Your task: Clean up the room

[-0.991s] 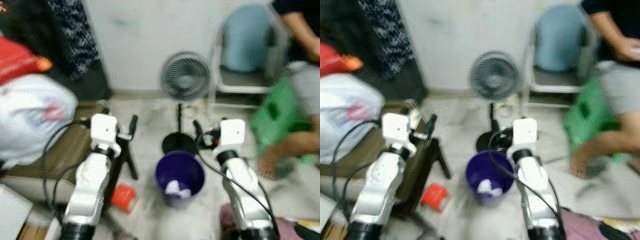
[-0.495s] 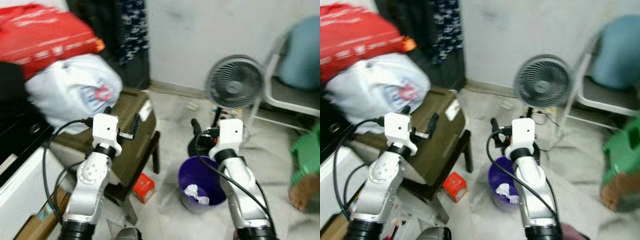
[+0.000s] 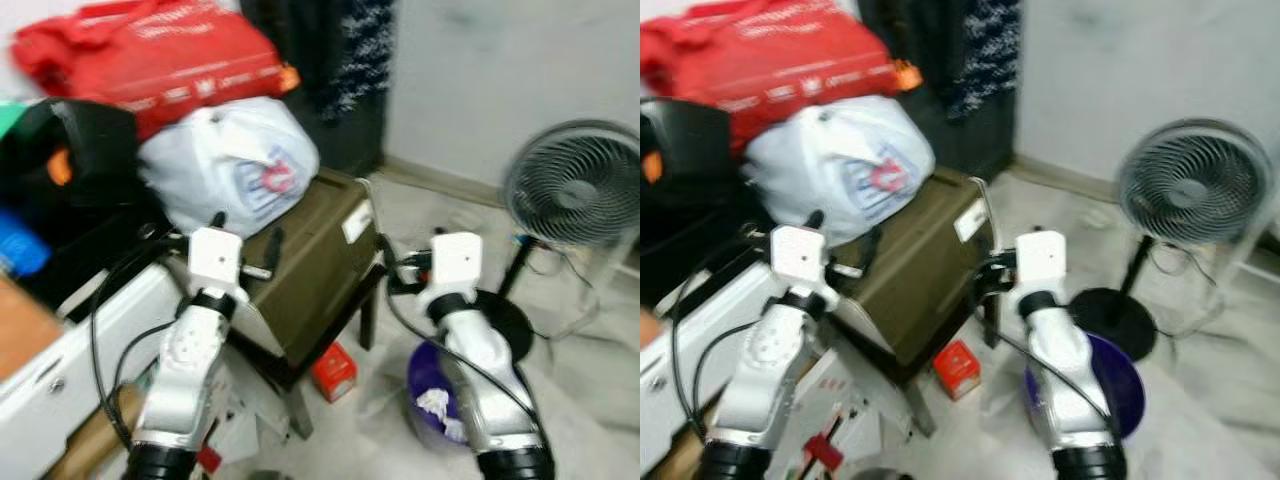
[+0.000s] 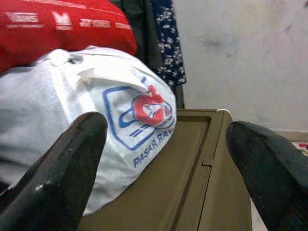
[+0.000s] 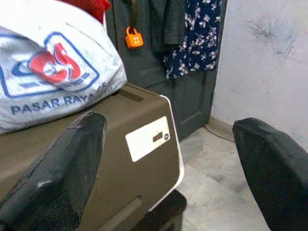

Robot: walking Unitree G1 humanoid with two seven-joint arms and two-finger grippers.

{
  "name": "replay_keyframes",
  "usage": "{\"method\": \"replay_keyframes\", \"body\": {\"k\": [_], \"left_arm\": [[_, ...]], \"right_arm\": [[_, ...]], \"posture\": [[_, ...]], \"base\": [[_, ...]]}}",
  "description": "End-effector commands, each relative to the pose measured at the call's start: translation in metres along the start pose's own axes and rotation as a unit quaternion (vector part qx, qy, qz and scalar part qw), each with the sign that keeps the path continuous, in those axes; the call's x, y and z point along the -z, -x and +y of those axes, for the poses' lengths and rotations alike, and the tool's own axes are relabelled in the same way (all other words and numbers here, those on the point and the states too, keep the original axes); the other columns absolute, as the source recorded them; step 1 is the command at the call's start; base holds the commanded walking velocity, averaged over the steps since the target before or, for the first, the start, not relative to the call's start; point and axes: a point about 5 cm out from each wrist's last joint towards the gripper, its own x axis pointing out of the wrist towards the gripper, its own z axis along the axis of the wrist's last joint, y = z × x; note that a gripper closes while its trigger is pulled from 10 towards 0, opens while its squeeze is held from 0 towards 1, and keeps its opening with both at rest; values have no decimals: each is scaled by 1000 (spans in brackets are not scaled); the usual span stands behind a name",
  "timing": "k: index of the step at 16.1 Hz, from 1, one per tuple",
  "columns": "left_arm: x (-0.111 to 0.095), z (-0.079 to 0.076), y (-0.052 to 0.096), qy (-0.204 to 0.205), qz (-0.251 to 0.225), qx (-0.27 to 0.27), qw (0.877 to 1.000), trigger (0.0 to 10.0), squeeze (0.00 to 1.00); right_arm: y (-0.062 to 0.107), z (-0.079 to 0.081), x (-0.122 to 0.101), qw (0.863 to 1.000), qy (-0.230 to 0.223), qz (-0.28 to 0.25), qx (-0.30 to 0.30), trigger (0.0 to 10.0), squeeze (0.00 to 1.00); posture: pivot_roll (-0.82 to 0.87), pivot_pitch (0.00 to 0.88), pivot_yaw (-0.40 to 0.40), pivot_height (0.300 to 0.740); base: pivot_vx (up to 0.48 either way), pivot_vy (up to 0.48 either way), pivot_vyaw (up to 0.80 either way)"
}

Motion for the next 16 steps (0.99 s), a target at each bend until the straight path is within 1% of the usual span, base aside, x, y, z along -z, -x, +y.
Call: {"method": "replay_keyframes", "body": {"k": [1,5,7,8,9,10,11,12,14,15,16], "left_arm": [[1,8,1,-15,7,-21,1000,10000,0],[2,4,4,-1,14,-19,1000,10000,0],[1,5,7,-13,16,-29,999,10000,0],[0,6,10,-26,12,-26,999,10000,0],[0,10,19,-32,14,-15,999,10000,0],[2,12,23,-30,21,-14,999,10000,0],[6,15,37,-33,38,-14,999,10000,0],[8,16,46,-36,48,-14,998,10000,0],[9,17,53,-41,56,-15,998,10000,0],[9,18,56,-41,60,-16,997,10000,0],[9,17,56,-41,61,-15,997,10000,0]], "right_arm": [[-3,10,-3,1000,-8,-6,-16,10000,0],[0,13,-3,1000,-15,-3,-21,10000,0],[2,14,-2,1000,-15,-3,-20,10000,0],[5,12,-2,1000,-16,-2,-16,10000,0],[14,8,-1,1000,-13,4,-11,10000,0],[20,6,-1,1000,-10,8,-10,10000,0],[33,2,-2,1000,-6,14,-7,10000,0],[42,-1,-3,1000,0,17,-7,10000,0],[50,-6,2,1000,3,30,0,10000,0],[53,-6,6,999,4,39,1,10000,0],[53,-4,7,999,4,41,0,10000,0]], "posture": [[-60,0,48,740],[-56,0,44,740],[-53,0,41,740],[-51,0,39,740],[-47,0,36,740],[-46,0,35,740],[-45,0,35,740],[-44,0,34,740],[-42,0,33,740],[-41,0,34,740],[-40,0,34,740]], "base": [[0,0,800],[0,0,800],[0,0,800],[0,0,800],[0,0,800],[0,0,800],[0,0,800],[0,0,800],[0,0,672],[0,0,531],[0,0,0]]}}
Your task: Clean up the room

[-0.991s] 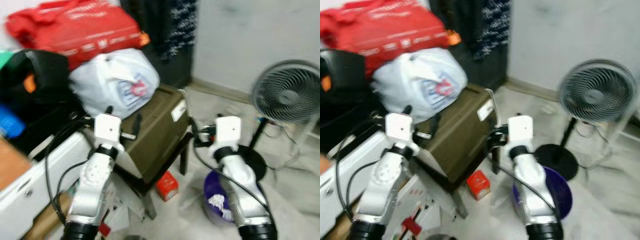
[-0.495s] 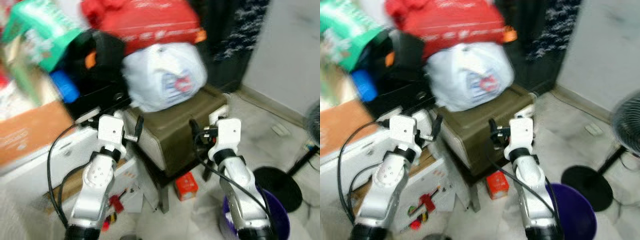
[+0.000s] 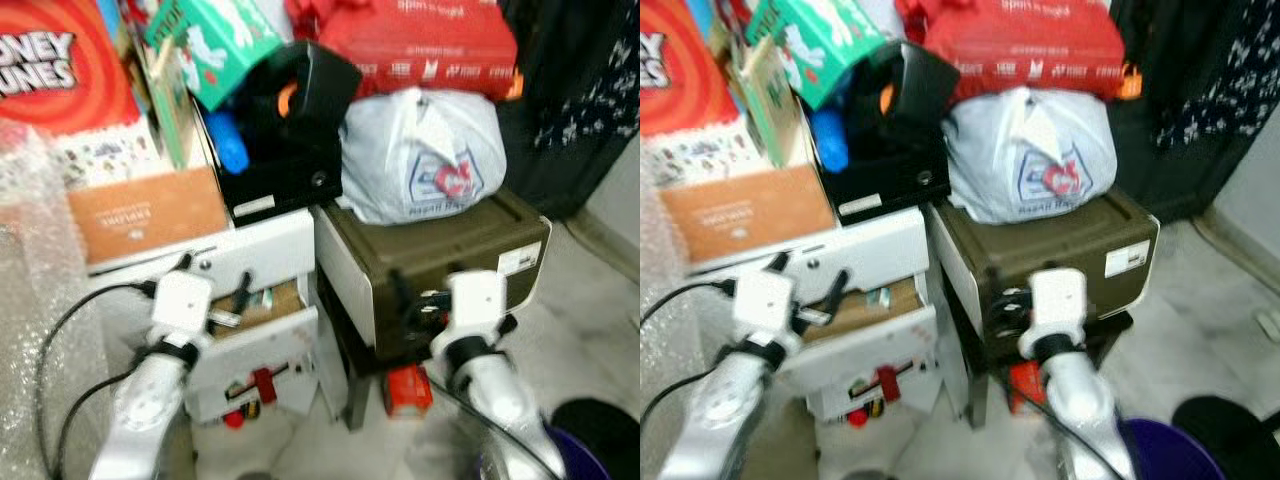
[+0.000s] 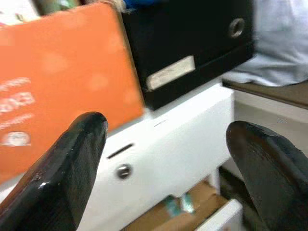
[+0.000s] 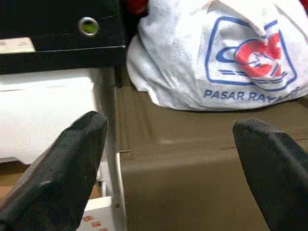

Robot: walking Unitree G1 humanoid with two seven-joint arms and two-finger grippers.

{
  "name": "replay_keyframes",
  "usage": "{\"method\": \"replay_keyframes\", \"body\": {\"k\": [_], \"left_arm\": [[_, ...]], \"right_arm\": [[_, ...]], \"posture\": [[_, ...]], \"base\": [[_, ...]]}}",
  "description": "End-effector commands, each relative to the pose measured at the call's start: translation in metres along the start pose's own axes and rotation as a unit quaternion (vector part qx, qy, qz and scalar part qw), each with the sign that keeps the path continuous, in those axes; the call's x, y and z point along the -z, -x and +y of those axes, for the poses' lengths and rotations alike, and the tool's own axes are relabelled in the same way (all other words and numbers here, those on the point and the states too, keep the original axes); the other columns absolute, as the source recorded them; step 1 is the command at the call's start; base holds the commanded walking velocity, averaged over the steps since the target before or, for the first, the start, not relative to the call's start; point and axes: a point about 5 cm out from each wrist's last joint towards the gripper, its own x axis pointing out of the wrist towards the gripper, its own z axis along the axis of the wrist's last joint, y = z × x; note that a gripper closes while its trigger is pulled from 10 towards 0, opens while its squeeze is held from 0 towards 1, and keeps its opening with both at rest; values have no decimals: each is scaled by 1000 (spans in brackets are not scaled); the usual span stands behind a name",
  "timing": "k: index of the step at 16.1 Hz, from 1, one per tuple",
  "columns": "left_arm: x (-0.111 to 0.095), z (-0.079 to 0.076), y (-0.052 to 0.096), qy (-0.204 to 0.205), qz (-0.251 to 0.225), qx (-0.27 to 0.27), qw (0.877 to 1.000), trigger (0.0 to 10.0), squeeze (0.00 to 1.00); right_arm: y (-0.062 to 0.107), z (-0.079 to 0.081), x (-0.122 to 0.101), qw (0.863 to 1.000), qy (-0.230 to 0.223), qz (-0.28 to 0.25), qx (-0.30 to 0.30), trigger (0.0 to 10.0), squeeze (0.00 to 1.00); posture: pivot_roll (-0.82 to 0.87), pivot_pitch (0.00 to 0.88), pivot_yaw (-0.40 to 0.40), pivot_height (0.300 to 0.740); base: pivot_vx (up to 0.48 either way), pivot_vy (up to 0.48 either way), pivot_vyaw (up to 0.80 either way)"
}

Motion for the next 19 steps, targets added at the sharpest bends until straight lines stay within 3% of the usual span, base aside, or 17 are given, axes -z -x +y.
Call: {"method": "replay_keyframes", "body": {"k": [1,14,19], "left_arm": [[-8,-6,-4,3,-12,11,1000,10000,0],[-15,-16,-9,16,-8,16,1000,10000,0],[-14,-15,-9,15,-6,19,1000,10000,0]], "right_arm": [[1,-1,-2,1000,5,3,3,10000,0],[-6,3,-4,1000,0,10,-11,10000,0],[-7,4,-4,1000,-2,10,-11,10000,0]], "posture": [[-41,0,34,740],[-44,0,18,740],[-45,0,24,740]], "base": [[0,0,0],[0,0,-57],[0,-324,0]]}}
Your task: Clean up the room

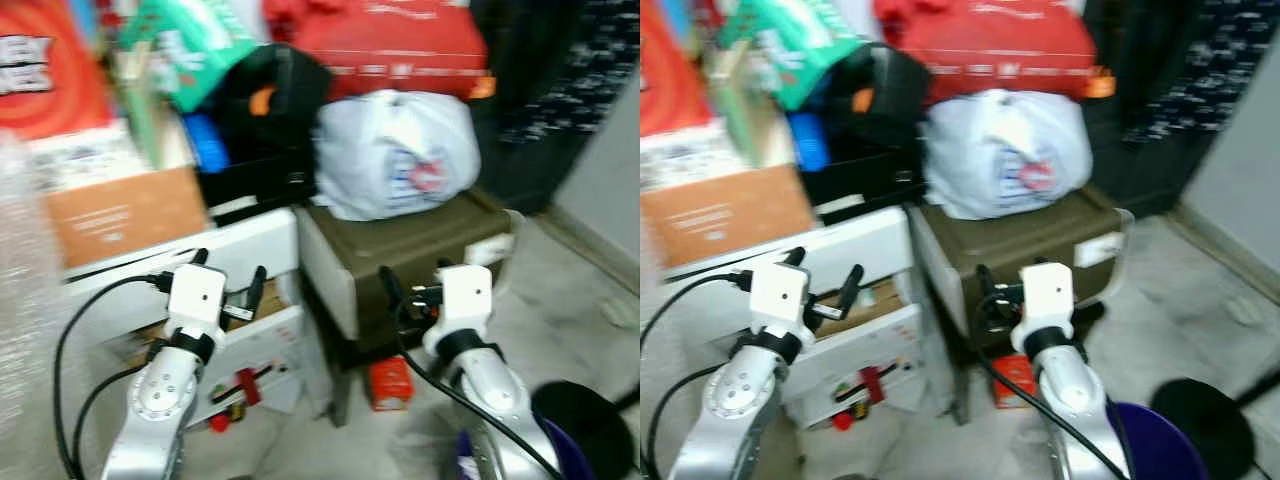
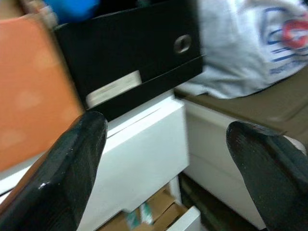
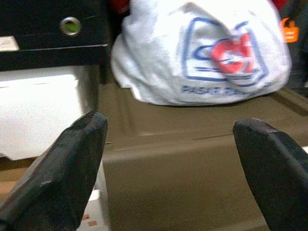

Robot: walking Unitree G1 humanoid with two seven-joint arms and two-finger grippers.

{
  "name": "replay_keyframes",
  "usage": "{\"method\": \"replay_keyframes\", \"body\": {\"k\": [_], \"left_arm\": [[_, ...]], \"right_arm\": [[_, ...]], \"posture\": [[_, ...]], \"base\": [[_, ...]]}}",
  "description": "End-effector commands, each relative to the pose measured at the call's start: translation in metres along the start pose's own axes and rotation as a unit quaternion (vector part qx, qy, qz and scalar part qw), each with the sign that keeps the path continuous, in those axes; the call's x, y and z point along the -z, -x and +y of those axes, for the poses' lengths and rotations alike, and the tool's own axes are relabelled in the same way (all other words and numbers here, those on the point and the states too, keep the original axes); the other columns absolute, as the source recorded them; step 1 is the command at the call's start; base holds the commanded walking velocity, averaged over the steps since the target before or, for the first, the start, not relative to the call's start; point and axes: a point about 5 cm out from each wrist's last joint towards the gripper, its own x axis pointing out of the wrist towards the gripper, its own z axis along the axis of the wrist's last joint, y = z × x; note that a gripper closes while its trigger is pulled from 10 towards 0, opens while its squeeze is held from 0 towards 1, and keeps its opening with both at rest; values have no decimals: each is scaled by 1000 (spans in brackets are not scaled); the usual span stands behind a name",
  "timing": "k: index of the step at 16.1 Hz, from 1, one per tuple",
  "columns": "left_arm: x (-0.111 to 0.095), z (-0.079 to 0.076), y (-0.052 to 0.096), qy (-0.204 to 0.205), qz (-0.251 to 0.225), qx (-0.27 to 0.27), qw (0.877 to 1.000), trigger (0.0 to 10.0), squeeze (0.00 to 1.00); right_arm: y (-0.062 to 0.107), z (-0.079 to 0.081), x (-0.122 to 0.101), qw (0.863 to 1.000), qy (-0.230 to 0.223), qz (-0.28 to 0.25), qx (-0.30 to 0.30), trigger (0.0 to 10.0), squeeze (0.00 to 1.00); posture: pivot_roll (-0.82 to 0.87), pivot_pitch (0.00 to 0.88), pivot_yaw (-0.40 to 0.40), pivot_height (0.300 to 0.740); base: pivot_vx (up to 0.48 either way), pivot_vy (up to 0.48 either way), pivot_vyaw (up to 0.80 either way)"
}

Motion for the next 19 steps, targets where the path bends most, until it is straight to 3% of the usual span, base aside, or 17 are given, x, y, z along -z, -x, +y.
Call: {"method": "replay_keyframes", "body": {"k": [1,7,12,19], "left_arm": [[-5,-1,-2,-3,-8,1,1000,10000,0],[-4,0,-4,2,-6,-2,1000,10000,0],[-3,2,-7,13,-5,-10,1000,10000,0],[-3,4,-13,10,-5,-24,1000,10000,0]], "right_arm": [[0,-3,2,1000,1,7,6,10000,0],[-2,-3,2,1000,-1,8,8,10000,0],[-4,-5,2,1000,1,8,16,10000,0],[-12,-2,0,1000,-5,2,10,10000,0]], "posture": [[-46,0,25,740],[-47,0,30,740],[-48,0,30,740],[-46,0,26,740]], "base": [[0,-394,0],[0,-367,0],[0,0,0],[0,0,800]]}}
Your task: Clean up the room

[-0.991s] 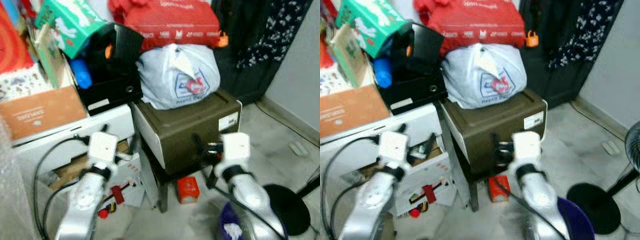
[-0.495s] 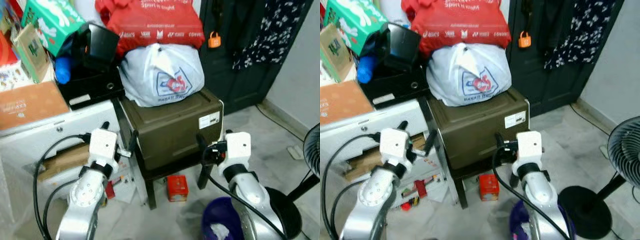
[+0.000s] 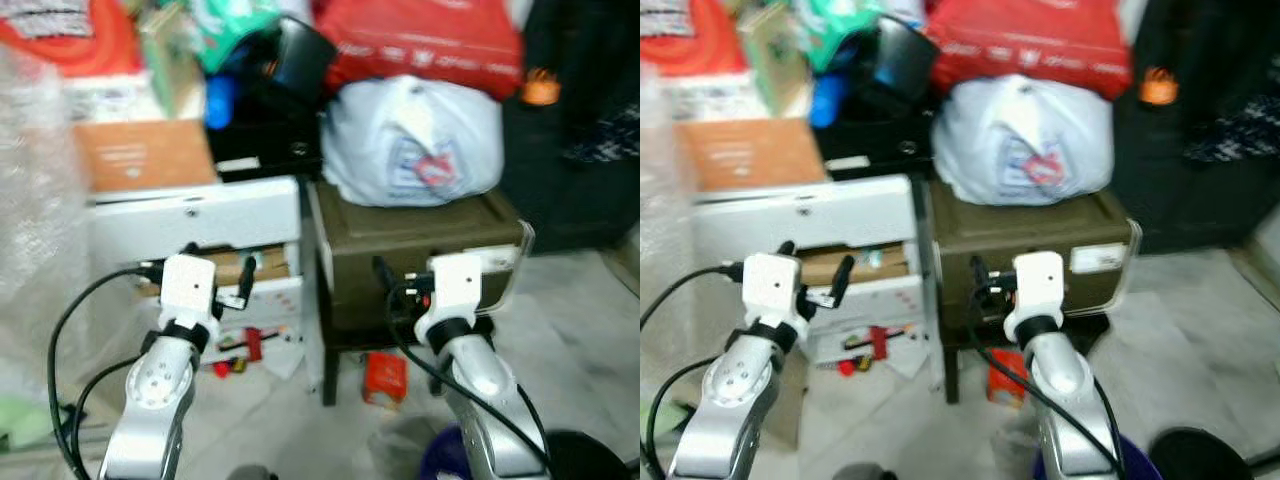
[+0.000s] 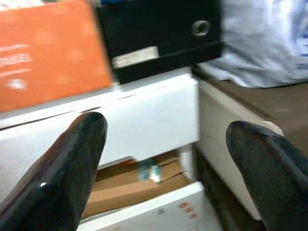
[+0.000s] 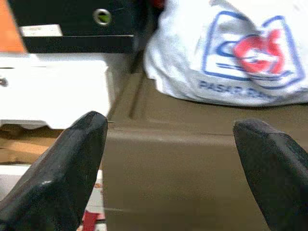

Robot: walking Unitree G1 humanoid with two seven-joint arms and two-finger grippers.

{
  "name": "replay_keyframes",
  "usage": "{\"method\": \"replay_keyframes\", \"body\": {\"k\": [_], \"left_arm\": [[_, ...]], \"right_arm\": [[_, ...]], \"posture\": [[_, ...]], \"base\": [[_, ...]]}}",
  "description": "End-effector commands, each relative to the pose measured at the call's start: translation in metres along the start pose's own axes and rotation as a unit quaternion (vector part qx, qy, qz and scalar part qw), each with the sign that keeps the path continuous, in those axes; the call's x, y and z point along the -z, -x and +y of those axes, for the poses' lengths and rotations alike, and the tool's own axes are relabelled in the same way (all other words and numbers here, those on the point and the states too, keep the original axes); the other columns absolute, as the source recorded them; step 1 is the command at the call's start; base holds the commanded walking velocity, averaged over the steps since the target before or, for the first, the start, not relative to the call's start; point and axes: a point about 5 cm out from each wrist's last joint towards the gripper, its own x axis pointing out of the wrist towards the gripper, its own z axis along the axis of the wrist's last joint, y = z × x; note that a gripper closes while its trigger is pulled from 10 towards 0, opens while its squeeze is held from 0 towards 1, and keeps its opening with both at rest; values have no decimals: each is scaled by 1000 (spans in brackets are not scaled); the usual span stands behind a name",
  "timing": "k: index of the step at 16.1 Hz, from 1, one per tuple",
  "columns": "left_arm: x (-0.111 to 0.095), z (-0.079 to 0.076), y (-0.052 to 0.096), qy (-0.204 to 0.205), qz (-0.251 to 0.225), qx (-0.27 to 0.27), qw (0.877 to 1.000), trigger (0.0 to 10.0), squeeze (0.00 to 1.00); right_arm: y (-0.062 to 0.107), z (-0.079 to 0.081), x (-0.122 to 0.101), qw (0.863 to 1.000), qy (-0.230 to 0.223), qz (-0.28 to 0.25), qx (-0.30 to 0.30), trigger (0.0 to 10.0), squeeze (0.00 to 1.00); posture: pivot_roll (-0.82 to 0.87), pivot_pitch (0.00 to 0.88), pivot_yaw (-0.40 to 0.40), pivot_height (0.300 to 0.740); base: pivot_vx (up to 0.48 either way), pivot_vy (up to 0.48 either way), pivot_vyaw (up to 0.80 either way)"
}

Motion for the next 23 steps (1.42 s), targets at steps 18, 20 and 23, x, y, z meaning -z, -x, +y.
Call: {"method": "replay_keyframes", "body": {"k": [18,20,23], "left_arm": [[13,8,1,15,-10,-103,995,10000,0],[7,10,-1,-1,-25,-109,994,10000,0],[3,18,-1,-15,-38,-116,992,10000,0]], "right_arm": [[-39,8,12,999,2,11,-40,10000,0],[-46,14,6,998,6,-5,-55,10000,0],[-55,15,2,998,11,-14,-59,10000,0]], "posture": [[67,0,-100,740],[53,0,-70,740],[55,0,-64,740]], "base": [[0,0,800],[0,0,800],[0,0,800]]}}
